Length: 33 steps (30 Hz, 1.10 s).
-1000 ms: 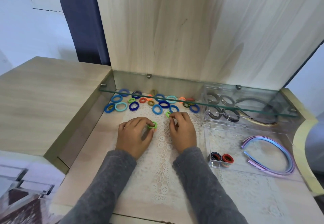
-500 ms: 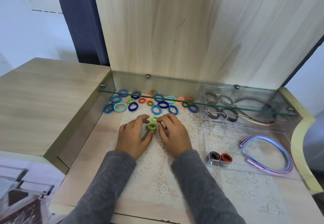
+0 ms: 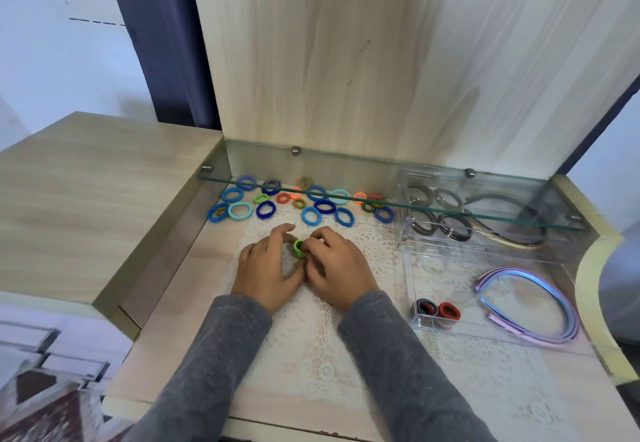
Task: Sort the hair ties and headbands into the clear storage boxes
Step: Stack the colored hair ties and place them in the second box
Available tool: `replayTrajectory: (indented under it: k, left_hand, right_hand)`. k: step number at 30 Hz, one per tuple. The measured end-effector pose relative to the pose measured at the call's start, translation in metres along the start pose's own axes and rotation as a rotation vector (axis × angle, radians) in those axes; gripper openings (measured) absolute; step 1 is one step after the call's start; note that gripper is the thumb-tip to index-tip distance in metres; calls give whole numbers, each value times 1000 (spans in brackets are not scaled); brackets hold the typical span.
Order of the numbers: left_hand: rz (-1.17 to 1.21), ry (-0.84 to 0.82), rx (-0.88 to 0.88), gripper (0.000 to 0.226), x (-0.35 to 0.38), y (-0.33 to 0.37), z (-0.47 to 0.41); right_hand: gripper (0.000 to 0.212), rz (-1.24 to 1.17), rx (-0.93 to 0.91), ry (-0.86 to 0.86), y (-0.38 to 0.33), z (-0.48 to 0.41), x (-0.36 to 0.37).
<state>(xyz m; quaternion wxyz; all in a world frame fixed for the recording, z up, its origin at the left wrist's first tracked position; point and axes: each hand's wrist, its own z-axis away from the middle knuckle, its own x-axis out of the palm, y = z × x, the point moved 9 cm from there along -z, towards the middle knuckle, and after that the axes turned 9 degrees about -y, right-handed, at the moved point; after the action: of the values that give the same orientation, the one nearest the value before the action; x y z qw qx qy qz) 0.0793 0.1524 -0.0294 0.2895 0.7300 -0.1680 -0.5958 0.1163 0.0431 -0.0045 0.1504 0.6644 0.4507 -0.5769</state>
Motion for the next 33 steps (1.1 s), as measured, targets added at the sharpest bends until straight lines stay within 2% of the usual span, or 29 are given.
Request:
replayTrajectory:
  k: [4,13,21,27,33]
  left_hand:
    - [19,-21,4,62,0,1,0]
    - [119,-73,-59,67,-5,5,4]
    - [137,-144,-25,72,0,-2,-2]
    - [-33,-201,-3,59,9,-1,-3]
    - [-354,-217,156,64,23,18,3]
  right_hand:
    - [21,17,27,-66,1,-4,0]
    - [32,109,59,-356,0,-18,3]
    - [30,161,76,-409,-2,-15,-2]
    - [29,192,94,-454,1,-10,-6]
    - [24,215,87,-448,0,-5,-15]
